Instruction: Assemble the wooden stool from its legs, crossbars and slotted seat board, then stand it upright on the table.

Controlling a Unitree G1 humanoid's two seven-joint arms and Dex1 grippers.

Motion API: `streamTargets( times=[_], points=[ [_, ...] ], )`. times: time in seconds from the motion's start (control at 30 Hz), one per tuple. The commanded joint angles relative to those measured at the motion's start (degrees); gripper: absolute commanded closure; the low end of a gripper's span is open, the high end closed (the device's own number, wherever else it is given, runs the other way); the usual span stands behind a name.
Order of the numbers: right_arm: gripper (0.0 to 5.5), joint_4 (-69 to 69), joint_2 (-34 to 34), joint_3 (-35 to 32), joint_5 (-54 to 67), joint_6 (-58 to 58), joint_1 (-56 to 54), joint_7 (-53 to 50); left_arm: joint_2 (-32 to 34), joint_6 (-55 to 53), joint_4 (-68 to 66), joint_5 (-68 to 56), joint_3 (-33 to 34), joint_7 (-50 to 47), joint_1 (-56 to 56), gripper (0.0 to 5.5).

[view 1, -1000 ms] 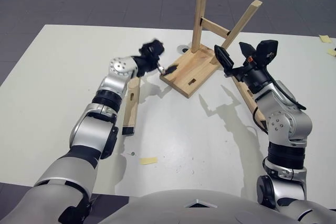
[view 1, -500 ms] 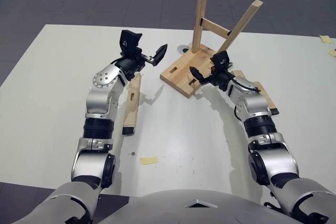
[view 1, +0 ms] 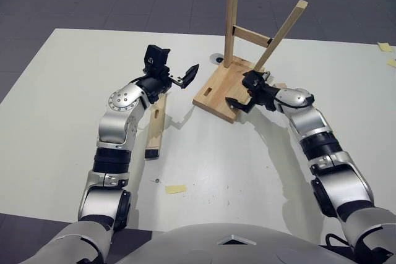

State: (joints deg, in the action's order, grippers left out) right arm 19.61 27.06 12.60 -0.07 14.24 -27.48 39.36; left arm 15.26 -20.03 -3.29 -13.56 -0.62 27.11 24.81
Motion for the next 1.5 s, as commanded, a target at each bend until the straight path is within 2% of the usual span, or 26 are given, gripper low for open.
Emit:
streamTargets(
  times=[0.03, 0.2, 0.3, 0.4, 0.53, 0.63, 0.77, 0.87, 1.13, 1.4, 1.5],
  points=[
    [0.12, -15.99, 6.61, -4.57, 2.73, 14.89, 15.84, 1.37, 2.07, -0.02, 1.39, 1.33, 1.63, -1.44, -1.05, 0.10],
    [0.12, -29.90, 6.38, -8.25, 6.64, 23.31, 23.53, -1.04, 2.09, 0.72, 0.46, 1.85, 1.82, -2.37, -1.81, 0.10],
    [0.12, -30.59, 0.01, -14.07, 10.45, 21.71, 20.84, -6.65, 1.36, 2.43, -3.89, 3.15, 2.04, -4.22, -0.43, 0.10],
    [0.12, -26.50, -4.70, -18.71, 11.98, 19.07, 15.01, -12.94, 1.53, 7.35, -15.63, 9.13, -0.80, -7.59, 5.10, 0.10],
    [0.12, -16.36, -4.89, -15.09, 6.28, 17.48, 9.83, -17.72, 2.57, 15.31, -33.72, 19.07, -8.91, -5.70, 13.64, 0.10],
    [0.12, -8.86, -5.62, -10.69, 2.37, 17.76, 7.12, -19.09, 2.10, 20.86, -41.16, 23.30, -13.80, -0.84, 17.47, 0.10],
    [0.12, -2.95, -8.33, -8.04, 0.98, 16.90, 4.45, -19.27, 0.35, 26.13, -46.37, 24.60, -16.01, 3.33, 19.15, 0.10],
    [0.12, -2.82, -10.59, -6.93, 3.16, 15.09, 3.88, -15.70, -0.53, 27.46, -47.19, 24.42, -16.06, 4.51, 18.57, 0.10],
    [0.12, -7.58, -10.44, -6.44, 3.94, 15.98, 7.65, -12.76, 2.70, 24.76, -31.71, 21.48, -15.09, 9.09, 7.75, 0.10],
    [0.12, -23.79, -7.04, -8.53, 5.03, 21.61, 20.36, -12.94, 7.90, 7.82, 1.30, 15.45, -6.58, 7.68, -10.57, 0.10],
    [0.12, -28.01, -7.03, -9.79, 5.67, 23.52, 24.22, -14.03, 9.44, 3.53, 6.91, 14.11, -4.90, 7.92, -15.64, 0.10]
  ],
)
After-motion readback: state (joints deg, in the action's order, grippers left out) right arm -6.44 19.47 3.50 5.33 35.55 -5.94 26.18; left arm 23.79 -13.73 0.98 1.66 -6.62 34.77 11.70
